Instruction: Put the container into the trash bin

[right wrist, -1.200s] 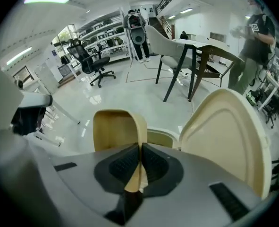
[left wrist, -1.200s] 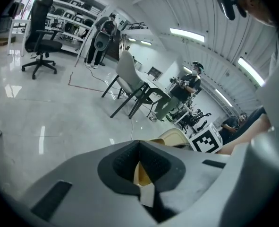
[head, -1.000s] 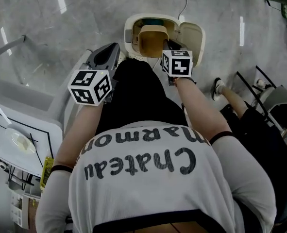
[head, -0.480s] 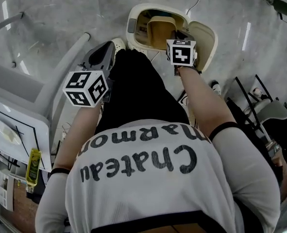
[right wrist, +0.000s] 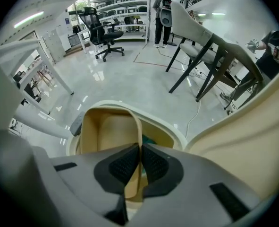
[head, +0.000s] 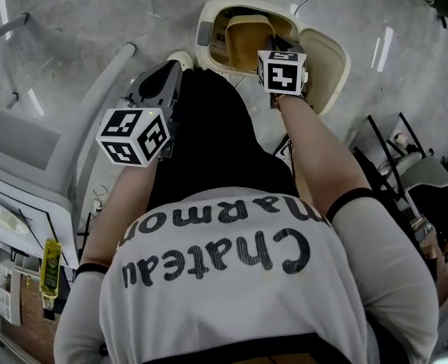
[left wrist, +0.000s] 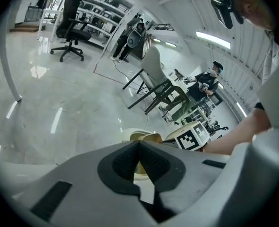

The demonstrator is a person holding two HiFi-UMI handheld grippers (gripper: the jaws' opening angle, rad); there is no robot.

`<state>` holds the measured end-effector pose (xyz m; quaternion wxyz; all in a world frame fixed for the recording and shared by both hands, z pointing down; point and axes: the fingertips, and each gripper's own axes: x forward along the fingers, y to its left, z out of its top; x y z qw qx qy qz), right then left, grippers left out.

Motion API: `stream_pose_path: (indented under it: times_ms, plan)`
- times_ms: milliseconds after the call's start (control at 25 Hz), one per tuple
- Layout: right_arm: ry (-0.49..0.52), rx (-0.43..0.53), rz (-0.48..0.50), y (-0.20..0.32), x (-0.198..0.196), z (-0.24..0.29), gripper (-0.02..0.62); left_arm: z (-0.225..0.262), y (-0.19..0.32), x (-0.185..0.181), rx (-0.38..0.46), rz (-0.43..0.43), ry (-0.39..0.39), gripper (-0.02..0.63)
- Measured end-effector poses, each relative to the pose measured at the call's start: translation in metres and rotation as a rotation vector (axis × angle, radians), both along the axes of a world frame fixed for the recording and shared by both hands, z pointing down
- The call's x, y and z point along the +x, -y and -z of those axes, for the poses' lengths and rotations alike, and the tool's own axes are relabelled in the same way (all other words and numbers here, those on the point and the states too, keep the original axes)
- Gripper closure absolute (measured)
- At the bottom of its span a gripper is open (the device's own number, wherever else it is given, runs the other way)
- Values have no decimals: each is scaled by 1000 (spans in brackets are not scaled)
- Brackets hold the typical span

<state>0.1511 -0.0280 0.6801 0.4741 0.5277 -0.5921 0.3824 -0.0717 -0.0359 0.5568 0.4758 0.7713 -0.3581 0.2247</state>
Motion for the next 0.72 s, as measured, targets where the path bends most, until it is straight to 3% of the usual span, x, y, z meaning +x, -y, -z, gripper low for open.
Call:
stream_pose_path:
  times_ms: [720]
  plan:
    - [-88, -47, 42, 18, 8, -20, 558, 0, 1, -14, -3, 60, 3, 583]
